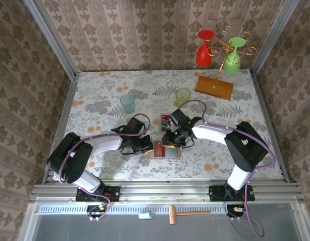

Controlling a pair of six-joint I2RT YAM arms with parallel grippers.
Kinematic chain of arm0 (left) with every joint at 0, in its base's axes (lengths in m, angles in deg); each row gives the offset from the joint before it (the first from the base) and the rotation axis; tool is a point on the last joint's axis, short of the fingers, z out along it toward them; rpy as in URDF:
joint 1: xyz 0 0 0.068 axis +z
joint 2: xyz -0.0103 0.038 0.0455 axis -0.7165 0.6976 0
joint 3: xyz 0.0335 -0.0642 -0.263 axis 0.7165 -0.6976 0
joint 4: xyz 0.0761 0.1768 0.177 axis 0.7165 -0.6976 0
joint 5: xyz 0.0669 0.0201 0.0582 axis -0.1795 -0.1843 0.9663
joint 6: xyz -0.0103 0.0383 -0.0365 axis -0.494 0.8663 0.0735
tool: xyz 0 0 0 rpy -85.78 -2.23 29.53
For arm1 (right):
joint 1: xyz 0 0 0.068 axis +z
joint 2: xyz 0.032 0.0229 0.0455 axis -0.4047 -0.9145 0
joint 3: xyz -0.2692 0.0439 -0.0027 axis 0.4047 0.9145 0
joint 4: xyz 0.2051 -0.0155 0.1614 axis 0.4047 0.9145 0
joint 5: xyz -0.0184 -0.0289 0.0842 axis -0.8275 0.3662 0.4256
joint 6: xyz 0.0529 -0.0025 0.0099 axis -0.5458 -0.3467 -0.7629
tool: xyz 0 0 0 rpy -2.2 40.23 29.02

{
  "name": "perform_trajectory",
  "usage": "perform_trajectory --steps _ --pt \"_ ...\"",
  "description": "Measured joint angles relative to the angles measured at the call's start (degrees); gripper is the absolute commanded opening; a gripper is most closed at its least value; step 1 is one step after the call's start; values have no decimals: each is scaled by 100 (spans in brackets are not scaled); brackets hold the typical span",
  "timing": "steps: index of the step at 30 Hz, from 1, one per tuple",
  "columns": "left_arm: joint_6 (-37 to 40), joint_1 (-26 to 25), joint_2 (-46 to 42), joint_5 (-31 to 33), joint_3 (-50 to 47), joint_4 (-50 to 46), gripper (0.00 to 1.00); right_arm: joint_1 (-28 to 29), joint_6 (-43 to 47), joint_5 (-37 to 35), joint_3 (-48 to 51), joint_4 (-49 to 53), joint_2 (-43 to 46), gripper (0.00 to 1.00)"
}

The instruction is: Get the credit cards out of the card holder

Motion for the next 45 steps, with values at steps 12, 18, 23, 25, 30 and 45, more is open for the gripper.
perform_trajectory --steps 12,18,23,25,30,45 --pt "15 4 7 9 -120 129 0 0 -46 186 4 -79 -11 27" --pt "15 13 52 -42 -131 238 0 -33 -175 398 160 -433 -92 23" --pt "15 35 61 -79 -146 280 0 -109 -273 564 293 -678 -208 22" --pt "15 35 63 -79 -146 280 0 -131 -289 612 341 -772 -258 22" --pt "17 39 63 -79 -146 278 0 -162 -328 730 413 -942 -334 22" --pt "17 39 85 -94 -144 280 0 -321 -431 914 662 -1213 -140 23"
